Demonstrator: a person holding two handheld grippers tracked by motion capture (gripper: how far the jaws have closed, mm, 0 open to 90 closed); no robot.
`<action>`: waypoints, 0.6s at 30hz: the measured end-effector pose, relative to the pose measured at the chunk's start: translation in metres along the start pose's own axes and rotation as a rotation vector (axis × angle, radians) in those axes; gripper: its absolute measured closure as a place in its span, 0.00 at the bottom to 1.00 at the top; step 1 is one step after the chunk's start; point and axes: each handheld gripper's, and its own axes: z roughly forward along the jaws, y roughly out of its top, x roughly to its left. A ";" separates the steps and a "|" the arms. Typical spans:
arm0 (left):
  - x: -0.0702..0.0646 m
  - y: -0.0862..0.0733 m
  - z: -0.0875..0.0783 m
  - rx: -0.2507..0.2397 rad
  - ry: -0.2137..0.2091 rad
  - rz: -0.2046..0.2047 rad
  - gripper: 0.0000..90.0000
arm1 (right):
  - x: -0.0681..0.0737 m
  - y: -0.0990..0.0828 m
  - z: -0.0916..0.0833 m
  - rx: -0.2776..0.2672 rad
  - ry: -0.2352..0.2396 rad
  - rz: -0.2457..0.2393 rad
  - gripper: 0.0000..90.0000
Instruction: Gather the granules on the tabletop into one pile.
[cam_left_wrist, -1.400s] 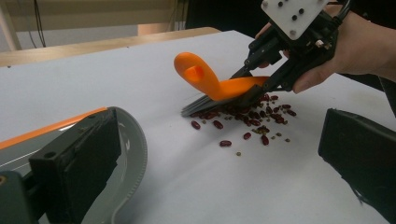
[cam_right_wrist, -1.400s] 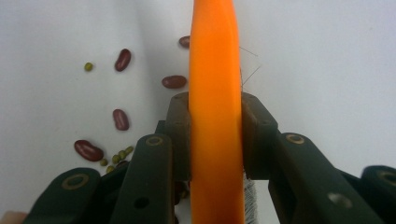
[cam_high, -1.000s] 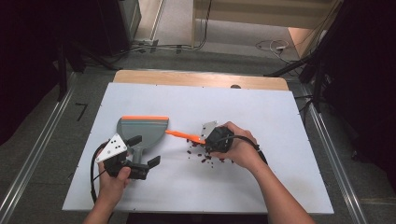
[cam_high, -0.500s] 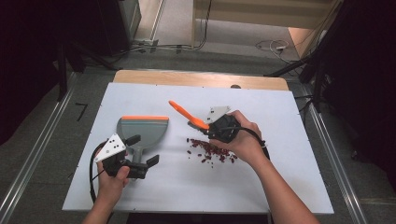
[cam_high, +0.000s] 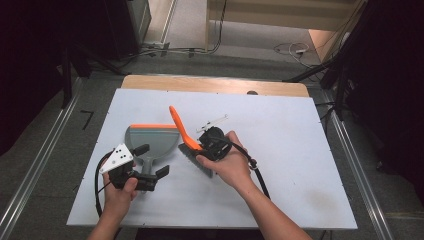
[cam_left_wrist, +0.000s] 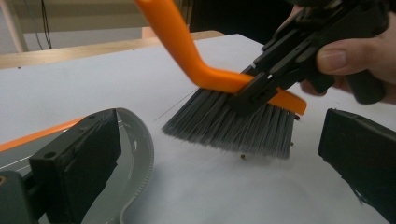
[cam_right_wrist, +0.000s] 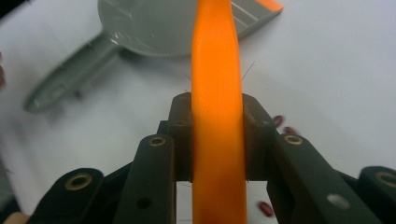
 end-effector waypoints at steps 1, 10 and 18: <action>0.000 0.000 0.000 -0.001 0.000 0.000 0.00 | -0.002 -0.001 0.004 0.004 0.007 0.035 0.76; 0.000 0.000 0.000 0.001 0.001 0.000 0.00 | -0.030 -0.017 0.016 -0.014 -0.059 0.167 0.76; -0.001 -0.001 0.000 0.003 0.003 0.001 0.00 | -0.048 -0.032 0.007 -0.015 -0.109 0.264 0.75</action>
